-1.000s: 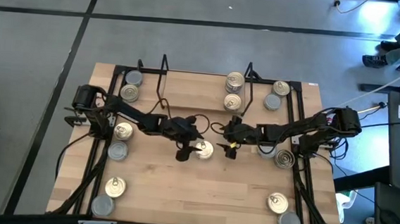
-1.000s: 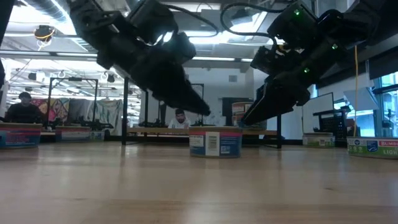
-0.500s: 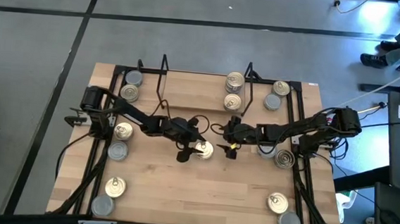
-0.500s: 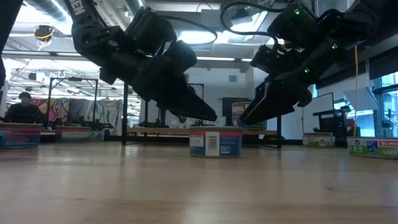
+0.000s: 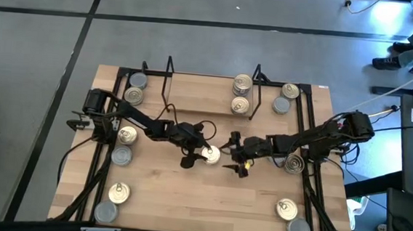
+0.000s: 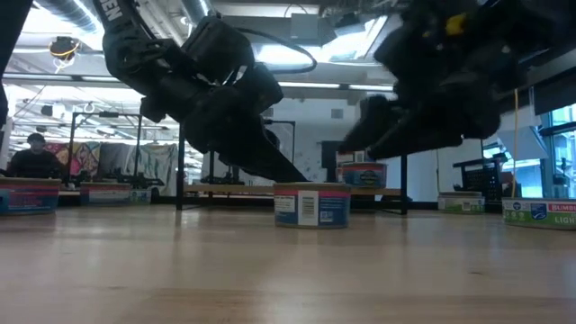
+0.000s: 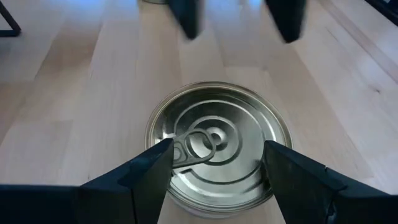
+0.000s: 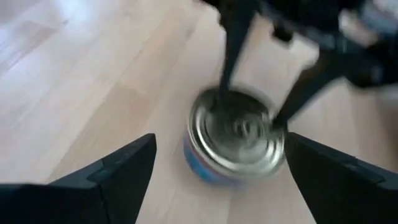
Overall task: Stack canned seafood by type on shelf
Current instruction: Stack the blue-pink tuna can on top of the other blue-pink tuna can on the shelf
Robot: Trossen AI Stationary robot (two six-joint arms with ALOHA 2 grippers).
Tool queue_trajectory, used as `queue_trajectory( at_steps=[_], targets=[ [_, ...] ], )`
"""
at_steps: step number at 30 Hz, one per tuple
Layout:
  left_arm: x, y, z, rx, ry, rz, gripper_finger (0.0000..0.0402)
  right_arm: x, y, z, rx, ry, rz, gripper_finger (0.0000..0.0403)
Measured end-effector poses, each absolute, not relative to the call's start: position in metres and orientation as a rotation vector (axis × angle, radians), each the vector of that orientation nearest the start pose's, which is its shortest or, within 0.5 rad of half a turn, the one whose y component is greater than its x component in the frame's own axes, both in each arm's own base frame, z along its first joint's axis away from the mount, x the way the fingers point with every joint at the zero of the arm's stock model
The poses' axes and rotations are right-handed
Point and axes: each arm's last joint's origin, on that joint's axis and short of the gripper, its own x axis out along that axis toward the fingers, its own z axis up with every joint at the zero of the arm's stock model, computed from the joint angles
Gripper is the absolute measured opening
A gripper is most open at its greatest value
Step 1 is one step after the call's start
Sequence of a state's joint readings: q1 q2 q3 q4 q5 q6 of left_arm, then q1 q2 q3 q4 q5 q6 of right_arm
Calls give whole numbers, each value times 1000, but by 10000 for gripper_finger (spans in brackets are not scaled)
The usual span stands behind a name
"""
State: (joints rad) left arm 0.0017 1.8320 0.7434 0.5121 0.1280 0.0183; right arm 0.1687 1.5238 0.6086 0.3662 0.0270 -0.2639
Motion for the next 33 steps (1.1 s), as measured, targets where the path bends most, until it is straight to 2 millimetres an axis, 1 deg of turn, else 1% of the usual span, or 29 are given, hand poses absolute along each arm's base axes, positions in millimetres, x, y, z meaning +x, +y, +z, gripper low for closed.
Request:
queue_trajectory(
  at_steps=[5,9,13,15,21,24,29,33],
  targets=[
    [336,-1,117,-38,574,-120,249,282,62,156,-492,519,189,351],
    [336,3,116,-79,582,-78,249,283,70,147,-544,531,184,351],
    [336,4,115,-97,592,-62,249,288,72,140,-559,551,185,351],
    [336,5,114,-120,589,-52,249,294,72,139,-567,555,166,351],
    [338,13,106,-194,592,-12,249,307,75,130,-647,584,170,351],
    [337,17,106,-223,596,0,249,309,75,128,-685,598,142,351],
    [337,19,105,-237,594,10,249,308,72,126,-742,642,69,351],
    [337,19,105,-243,587,13,249,307,71,122,-783,669,68,351]
  ],
)
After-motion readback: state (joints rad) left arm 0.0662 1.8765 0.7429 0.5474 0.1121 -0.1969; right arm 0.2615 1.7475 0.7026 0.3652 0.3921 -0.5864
